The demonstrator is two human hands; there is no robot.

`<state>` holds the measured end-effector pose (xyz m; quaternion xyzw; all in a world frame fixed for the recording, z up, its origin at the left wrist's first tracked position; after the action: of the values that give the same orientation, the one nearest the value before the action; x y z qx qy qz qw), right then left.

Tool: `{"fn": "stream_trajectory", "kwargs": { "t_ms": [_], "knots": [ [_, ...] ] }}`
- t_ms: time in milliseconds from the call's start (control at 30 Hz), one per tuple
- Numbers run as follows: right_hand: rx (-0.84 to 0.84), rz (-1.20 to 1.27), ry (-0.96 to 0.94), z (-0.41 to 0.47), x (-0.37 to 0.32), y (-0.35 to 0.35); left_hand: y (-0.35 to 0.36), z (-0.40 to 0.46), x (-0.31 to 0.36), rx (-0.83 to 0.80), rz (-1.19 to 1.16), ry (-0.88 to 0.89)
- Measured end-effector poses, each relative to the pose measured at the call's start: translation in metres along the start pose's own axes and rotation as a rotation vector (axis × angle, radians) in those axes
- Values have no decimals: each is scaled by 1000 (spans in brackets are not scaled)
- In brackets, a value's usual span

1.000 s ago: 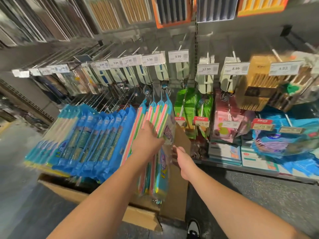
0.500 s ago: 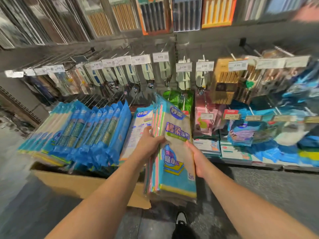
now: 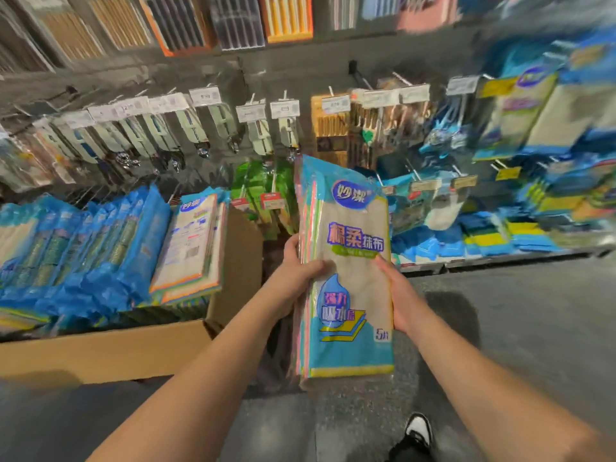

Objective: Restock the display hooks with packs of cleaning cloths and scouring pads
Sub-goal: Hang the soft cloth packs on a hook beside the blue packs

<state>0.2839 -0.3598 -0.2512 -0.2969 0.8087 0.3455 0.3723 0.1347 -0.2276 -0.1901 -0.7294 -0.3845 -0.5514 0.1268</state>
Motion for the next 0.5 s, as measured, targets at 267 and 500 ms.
{"fn": "stream_trajectory", "kwargs": {
  "t_ms": [267, 500],
  "knots": [
    [186, -16, -60, -47, -36, -185, 176, 56, -43, -142, 136, 42],
    [320, -43, -71, -112, -91, -367, 367, 100, -80, -216, 188, -58]
  ]
}}
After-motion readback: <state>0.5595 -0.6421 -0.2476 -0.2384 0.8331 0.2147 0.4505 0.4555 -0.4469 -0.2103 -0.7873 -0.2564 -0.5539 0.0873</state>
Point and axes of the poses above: each hand's wrist, its own z-axis towards the middle knuckle, its own y-axis out of the palm, x = y × z, the point moved 2 cm from there along z, towards the middle knuckle, and after that the axes turned 13 degrees about -z, right-handed, at the moved point
